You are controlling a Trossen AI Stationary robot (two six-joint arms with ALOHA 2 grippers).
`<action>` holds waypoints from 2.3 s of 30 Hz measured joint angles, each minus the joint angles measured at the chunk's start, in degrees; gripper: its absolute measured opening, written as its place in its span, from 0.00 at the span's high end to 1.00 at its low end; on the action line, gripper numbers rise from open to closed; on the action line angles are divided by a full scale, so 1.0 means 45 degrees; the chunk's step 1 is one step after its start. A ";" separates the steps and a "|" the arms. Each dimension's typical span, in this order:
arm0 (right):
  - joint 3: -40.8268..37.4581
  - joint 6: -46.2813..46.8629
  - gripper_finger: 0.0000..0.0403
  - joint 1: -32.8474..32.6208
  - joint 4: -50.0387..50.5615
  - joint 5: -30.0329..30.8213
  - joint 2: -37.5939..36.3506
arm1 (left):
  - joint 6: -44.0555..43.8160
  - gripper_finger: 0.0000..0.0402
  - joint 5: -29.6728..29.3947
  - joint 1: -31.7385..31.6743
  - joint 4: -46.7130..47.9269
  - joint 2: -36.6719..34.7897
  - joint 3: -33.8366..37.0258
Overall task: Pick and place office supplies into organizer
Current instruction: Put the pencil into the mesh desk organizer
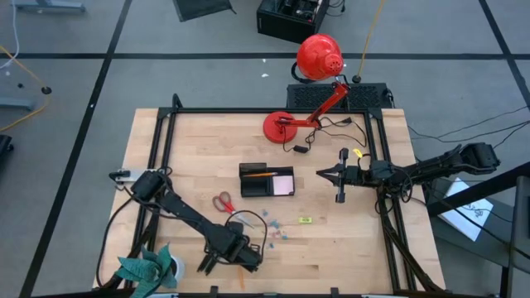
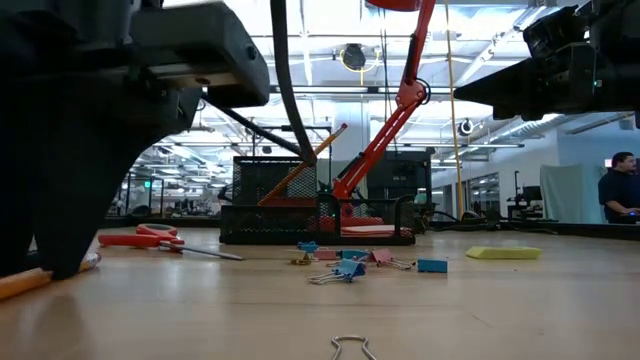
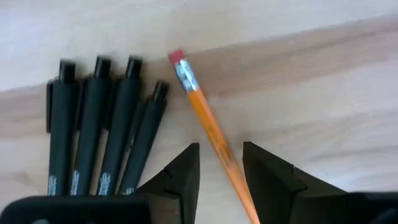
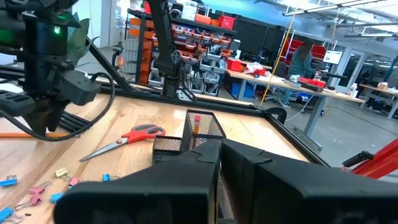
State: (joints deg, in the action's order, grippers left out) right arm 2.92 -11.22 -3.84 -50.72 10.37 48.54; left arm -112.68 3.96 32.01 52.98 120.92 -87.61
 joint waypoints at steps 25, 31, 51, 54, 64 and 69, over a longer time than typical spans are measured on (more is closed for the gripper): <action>-0.0003 -0.0031 0.98 0.0000 0.0000 0.0000 0.0001 | 0.1035 0.69 0.0482 -0.0638 -0.1820 -0.0160 0.1719; 0.0000 -0.0005 0.98 -0.0004 0.0000 -0.0010 -0.0001 | 0.1111 0.71 0.0358 -0.0520 -0.1810 -0.0163 0.1723; 0.0000 0.0005 0.98 0.0000 0.0005 -0.0024 0.0004 | 0.4013 0.96 -0.1232 -0.0492 -0.1496 -0.0052 0.0827; 0.0000 0.0005 0.98 -0.0001 0.0000 -0.0024 0.0004 | 0.4769 0.96 -0.2493 -0.0519 -0.1423 0.0030 0.0273; -0.0002 -0.0044 0.98 -0.0002 -0.0273 -0.0029 -0.0001 | 0.8677 0.99 -0.7302 -0.0892 -0.1522 0.0053 -0.0886; -0.0005 -0.0058 0.98 -0.0005 -0.0257 -0.0019 -0.0030 | 0.9324 0.97 -0.7817 -0.1220 -0.1500 -0.0146 -0.0963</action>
State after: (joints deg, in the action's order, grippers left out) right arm 2.90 -11.49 -3.86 -51.88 10.28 48.40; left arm -70.73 -31.22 26.52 46.24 120.27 -91.94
